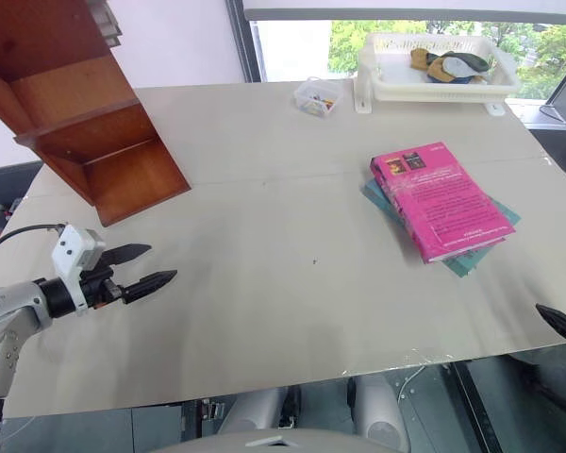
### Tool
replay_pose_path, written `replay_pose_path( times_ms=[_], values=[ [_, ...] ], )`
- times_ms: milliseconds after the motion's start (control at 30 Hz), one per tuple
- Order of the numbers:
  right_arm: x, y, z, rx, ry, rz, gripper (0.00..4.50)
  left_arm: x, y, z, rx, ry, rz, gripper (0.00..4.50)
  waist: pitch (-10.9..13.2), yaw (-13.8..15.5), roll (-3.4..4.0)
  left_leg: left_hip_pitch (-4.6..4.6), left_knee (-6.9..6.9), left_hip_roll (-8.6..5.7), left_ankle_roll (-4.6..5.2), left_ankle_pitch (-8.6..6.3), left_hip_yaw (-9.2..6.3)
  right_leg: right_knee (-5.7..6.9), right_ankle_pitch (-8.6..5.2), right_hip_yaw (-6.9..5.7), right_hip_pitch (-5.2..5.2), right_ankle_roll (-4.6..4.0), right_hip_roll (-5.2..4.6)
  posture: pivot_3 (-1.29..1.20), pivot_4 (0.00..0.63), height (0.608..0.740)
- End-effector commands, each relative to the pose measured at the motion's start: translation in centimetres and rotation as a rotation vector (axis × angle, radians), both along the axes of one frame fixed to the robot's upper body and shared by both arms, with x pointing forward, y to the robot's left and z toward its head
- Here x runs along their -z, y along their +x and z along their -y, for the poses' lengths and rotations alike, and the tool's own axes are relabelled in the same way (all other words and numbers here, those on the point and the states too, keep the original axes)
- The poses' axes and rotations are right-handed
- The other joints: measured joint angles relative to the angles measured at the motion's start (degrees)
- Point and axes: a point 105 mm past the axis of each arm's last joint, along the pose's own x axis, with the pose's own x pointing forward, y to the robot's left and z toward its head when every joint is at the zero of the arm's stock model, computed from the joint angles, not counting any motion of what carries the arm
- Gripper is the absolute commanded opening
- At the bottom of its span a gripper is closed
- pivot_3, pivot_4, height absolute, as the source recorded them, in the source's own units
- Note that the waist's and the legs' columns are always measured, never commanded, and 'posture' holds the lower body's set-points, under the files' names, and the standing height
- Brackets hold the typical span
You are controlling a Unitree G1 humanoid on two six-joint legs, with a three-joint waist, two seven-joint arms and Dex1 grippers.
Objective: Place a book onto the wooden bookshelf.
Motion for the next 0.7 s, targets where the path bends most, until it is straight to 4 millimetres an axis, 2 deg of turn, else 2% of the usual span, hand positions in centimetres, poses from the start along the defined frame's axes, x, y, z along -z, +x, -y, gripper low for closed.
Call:
replay_pose_path(
  times_ms=[33, 367, 567, 700],
  values=[
    [-1.4, 0.0, 0.6, 0.013, -0.038, 0.048, 4.5, -0.8, 0.1, 0.0, 0.018, 0.012, 0.031, 4.48, 0.0, 0.0, 0.0, 0.0, 0.0, 0.0, 0.0, 0.0, 0.0, 0.0, 0.0, 0.0, 0.0, 0.0, 0.0, 0.0, 0.15, 0.74],
    [-1.4, 0.9, 1.6, 0.12, -0.061, 0.064, 4.5, -1.1, 0.4, 0.4, 0.037, 0.012, 0.04, 4.48, 0.0, 0.0, 0.0, 0.0, 0.0, 0.0, 0.0, 0.0, 0.0, 0.0, 0.0, 0.0, 0.0, 0.0, 0.0, 0.0, 0.15, 0.74],
    [-1.2, 3.7, 3.4, 0.318, -0.16, 0.044, 4.5, -1.8, 1.3, 0.9, 0.064, 0.049, 0.078, 4.48, 0.0, -0.03, 0.0, 0.01, 0.0, -0.01, -0.01, 0.0, 0.02, 0.01, 0.0, 0.01, 0.0, 0.0, 0.01, 0.0, 0.15, 0.74],
    [-3.5, 6.9, 4.9, 0.545, -0.159, 0.164, 4.5, -4.1, 2.0, 2.7, 0.132, 0.016, 0.141, 4.48, 0.01, -0.27, 0.0, -0.01, 0.0, -0.03, -0.01, 0.01, 0.15, 0.05, 0.03, 0.14, -0.08, -0.02, 0.02, 0.0, 0.15, 0.74]
  ],
)
